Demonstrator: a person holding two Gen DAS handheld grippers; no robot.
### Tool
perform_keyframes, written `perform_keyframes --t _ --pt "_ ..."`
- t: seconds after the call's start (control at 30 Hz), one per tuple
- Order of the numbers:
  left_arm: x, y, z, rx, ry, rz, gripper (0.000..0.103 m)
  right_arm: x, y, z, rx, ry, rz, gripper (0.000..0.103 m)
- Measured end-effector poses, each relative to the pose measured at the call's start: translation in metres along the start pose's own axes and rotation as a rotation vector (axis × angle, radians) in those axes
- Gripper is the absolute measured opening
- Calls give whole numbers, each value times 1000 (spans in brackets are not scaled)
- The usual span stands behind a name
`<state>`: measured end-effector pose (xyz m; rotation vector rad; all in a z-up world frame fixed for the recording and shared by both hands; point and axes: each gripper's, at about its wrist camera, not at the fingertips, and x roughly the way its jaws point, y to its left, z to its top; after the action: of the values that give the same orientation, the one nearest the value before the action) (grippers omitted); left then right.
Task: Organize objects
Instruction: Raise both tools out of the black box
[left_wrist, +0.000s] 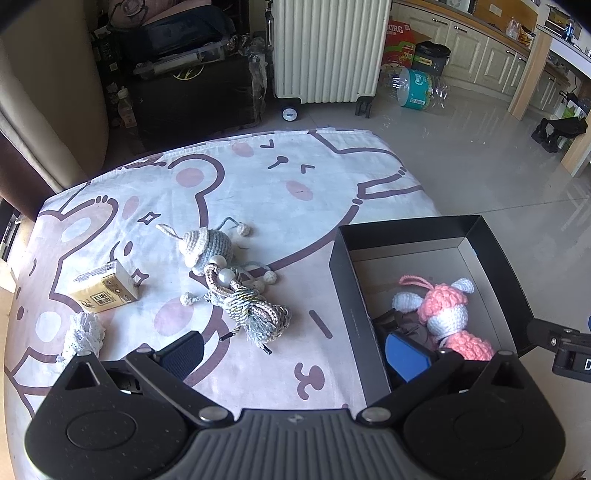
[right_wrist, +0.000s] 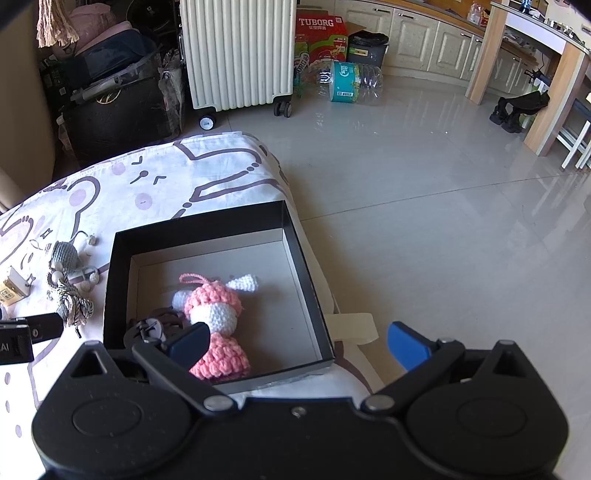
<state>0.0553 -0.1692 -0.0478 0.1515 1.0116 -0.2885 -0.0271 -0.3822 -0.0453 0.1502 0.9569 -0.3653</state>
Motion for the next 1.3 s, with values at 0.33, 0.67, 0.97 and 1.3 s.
perform_keyframes --t 0.33,0.67,0.97,1.3 --pt "-2 16 -1 -31 -3 6 103 3 3 0 8 5 -19 103" --pt "-9 49 -5 -67 -11 48 103 2 34 5 -41 -14 28 103" --pt "-21 93 -15 -124 -15 103 103 1 72 8 -84 -21 83 103" --pt "-33 138 -28 -175 -17 159 103 -4 117 6 -143 -25 146 103"
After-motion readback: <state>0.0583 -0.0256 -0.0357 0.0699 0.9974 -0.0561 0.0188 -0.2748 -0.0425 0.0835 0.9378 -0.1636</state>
